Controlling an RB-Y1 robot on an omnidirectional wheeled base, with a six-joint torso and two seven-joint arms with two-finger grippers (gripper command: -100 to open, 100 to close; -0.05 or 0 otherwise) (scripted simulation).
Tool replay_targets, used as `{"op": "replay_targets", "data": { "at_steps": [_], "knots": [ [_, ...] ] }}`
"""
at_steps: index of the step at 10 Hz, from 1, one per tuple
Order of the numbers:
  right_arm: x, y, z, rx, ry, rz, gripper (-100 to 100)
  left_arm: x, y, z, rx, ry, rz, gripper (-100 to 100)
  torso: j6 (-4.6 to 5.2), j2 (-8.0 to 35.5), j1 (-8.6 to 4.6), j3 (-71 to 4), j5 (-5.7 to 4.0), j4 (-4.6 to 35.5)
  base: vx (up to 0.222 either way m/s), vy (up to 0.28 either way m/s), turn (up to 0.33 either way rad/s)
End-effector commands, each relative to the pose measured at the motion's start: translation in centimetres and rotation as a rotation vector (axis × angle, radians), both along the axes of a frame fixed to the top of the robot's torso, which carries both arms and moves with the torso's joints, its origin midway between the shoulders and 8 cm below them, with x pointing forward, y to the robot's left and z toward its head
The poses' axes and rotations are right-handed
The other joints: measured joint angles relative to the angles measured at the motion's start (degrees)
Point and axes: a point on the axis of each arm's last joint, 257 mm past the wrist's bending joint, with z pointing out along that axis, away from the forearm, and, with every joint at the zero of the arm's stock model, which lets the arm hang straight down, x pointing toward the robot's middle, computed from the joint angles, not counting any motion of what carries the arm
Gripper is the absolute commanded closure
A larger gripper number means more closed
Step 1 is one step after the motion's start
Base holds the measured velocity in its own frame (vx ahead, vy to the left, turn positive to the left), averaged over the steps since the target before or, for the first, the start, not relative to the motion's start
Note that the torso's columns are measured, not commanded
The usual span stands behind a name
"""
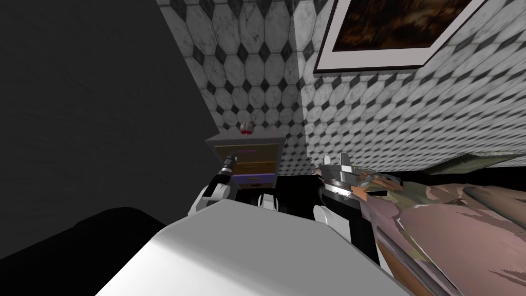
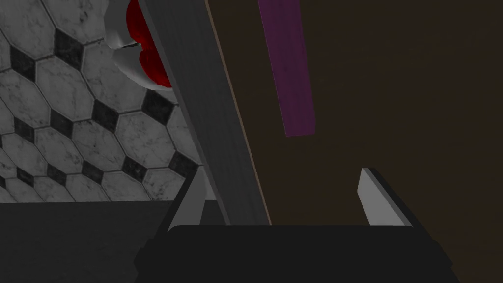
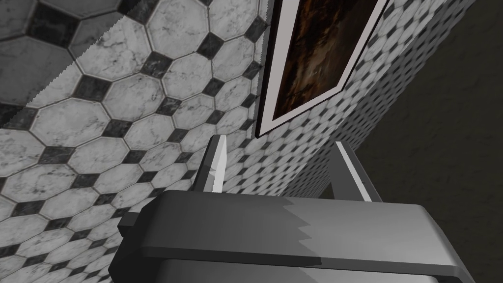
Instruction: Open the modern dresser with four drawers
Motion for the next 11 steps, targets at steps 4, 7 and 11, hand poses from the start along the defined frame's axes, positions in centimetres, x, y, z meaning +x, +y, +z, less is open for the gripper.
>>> {"op": "replay_targets", "data": {
  "at_steps": [4,7,11],
  "knots": [
    [0.0,0.0,0.0,0.000,0.000,0.000,0,0.5,0.6,-3.3,-0.008,0.119,0.010,-100,0.00,0.0,-0.01,0.0,0.00,0.0,0.056,-0.028,-0.007],
    [0.0,0.0,0.0,0.000,0.000,0.000,0,0.3,0.4,-2.7,-0.007,0.108,0.010,-100,0.00,-0.1,0.05,-0.1,0.01,0.0,0.059,-0.001,-0.006],
    [0.0,0.0,0.0,0.000,0.000,0.000,0,-0.2,0.1,-2.2,-0.006,0.106,0.003,100,0.01,0.2,0.08,0.1,0.06,0.0,-0.109,-0.017,0.016]
  ]
}}
